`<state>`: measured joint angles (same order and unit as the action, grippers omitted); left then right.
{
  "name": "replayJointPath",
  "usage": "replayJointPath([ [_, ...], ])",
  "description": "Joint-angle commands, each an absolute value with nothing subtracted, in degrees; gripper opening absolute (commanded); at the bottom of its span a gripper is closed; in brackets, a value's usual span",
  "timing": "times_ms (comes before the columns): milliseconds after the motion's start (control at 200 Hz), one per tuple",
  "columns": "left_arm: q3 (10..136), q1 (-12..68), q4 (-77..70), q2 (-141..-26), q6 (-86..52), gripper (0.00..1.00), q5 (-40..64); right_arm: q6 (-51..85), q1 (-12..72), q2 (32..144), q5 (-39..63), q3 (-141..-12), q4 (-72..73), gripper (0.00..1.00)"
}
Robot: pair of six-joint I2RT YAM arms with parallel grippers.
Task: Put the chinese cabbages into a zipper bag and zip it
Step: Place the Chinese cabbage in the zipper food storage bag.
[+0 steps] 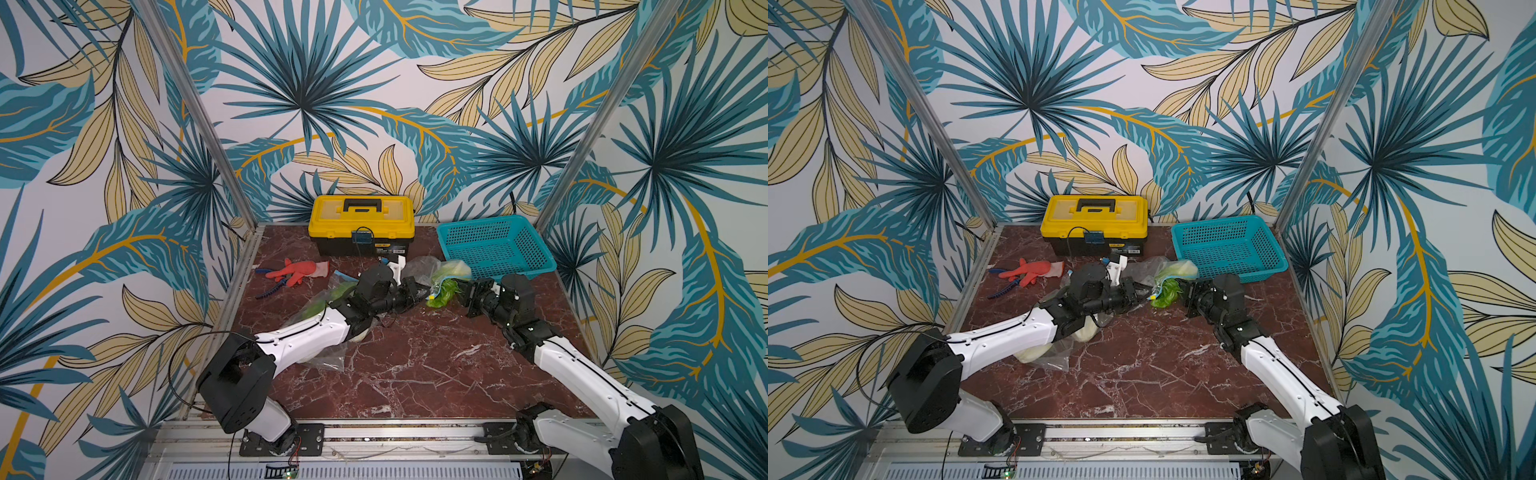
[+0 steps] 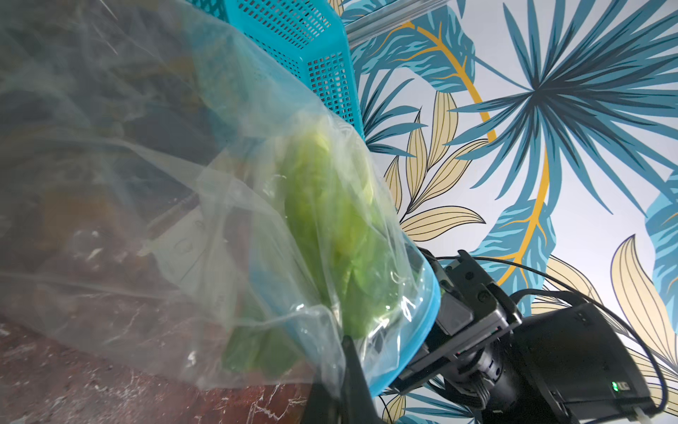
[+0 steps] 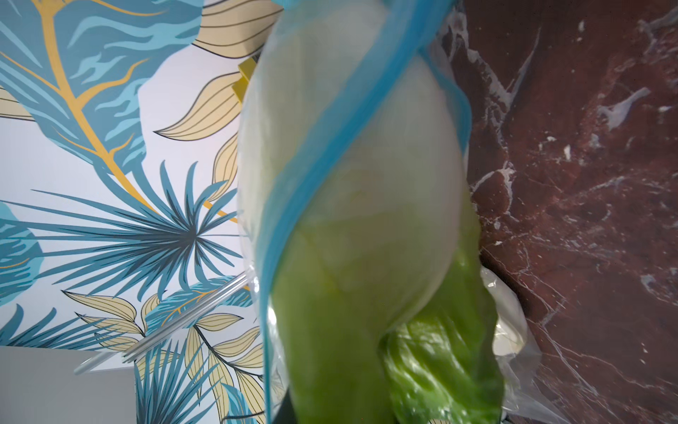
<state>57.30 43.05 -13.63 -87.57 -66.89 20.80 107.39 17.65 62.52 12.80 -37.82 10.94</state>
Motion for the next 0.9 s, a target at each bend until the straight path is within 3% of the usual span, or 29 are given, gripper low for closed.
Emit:
replayJointPath([
  [0,58.52,45.42,-13.80,-84.29,-65.63,0.00,30.35,109.05,17.14,62.61,-2.15,-39.90,15.47,0.00],
  [355,52.09,34.86,-13.05,-81.68,-61.40,0.00,27.06,112.82,17.67,62.52,7.02,-45.46,6.83,0.00],
  [656,48.16,39.86,-12.68,-85.22,-63.85,0.00,29.36,118.21,17.62,66.65,2.16,-43.81,22.57,0.00],
  [896,59.28,41.40,-12.84,-83.79,-68.22,0.00,29.83,105.53,20.16,65.58,-4.92,-47.61,6.42,0.00],
])
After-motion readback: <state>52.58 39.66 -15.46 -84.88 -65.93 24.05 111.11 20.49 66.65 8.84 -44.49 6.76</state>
